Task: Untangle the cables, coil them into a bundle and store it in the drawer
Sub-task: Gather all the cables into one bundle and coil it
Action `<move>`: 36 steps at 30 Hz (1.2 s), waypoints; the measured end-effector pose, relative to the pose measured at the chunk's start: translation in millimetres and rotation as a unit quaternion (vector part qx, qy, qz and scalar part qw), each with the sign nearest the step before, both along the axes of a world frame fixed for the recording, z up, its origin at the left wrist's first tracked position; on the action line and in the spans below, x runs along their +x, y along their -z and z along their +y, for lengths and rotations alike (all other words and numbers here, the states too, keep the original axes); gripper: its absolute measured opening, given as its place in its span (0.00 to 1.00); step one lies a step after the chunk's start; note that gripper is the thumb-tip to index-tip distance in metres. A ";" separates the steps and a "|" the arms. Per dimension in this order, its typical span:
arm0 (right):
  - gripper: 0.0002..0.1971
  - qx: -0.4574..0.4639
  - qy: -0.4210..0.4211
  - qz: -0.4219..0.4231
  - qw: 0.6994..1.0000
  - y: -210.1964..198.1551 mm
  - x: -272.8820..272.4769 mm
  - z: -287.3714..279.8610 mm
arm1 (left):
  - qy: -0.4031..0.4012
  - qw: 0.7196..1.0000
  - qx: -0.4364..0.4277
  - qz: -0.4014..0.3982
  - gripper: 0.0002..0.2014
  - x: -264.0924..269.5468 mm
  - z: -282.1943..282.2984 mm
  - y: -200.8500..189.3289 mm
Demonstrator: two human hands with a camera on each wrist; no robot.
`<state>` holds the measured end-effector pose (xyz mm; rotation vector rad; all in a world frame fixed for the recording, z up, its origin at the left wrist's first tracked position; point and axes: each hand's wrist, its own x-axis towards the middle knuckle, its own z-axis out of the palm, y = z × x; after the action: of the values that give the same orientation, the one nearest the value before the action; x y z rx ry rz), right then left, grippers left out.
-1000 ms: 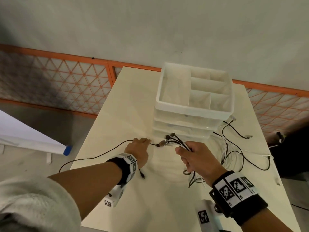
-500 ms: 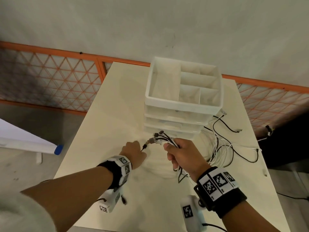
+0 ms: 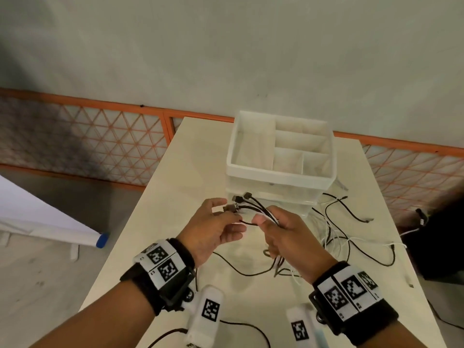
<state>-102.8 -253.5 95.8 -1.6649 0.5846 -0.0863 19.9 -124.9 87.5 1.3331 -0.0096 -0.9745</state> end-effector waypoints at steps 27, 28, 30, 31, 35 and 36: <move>0.09 -0.265 0.005 -0.108 0.958 -41.9 -2.7 5.6 | 0.063 0.983 0.102 -0.141 0.10 -5.2 -21.6 -52.0; 0.08 -0.266 0.000 -0.106 0.958 -41.4 -2.9 5.4 | 0.094 0.973 0.130 -0.165 0.11 -3.7 -20.0 -53.7; 0.06 -0.276 -0.030 -0.093 0.956 -41.6 -2.0 5.5 | 0.130 0.900 0.216 -0.357 0.13 3.0 -19.1 -58.7; 0.05 -0.285 -0.048 -0.086 0.953 -42.8 -0.1 6.2 | 0.114 0.862 0.212 -0.446 0.15 2.8 -18.6 -66.4; 0.12 -0.288 -0.088 -0.138 0.944 -61.2 10.9 11.4 | 0.193 0.848 0.118 -0.479 0.26 -17.0 -29.1 -91.9; 0.14 -0.273 -0.083 -0.148 0.947 -68.0 12.5 10.1 | 0.207 0.847 0.133 -0.472 0.29 -20.6 -32.1 -93.0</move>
<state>-90.3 -243.4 163.7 -2.1798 0.1912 -0.3981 -0.7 -156.9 180.5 2.0105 -0.9829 -0.5772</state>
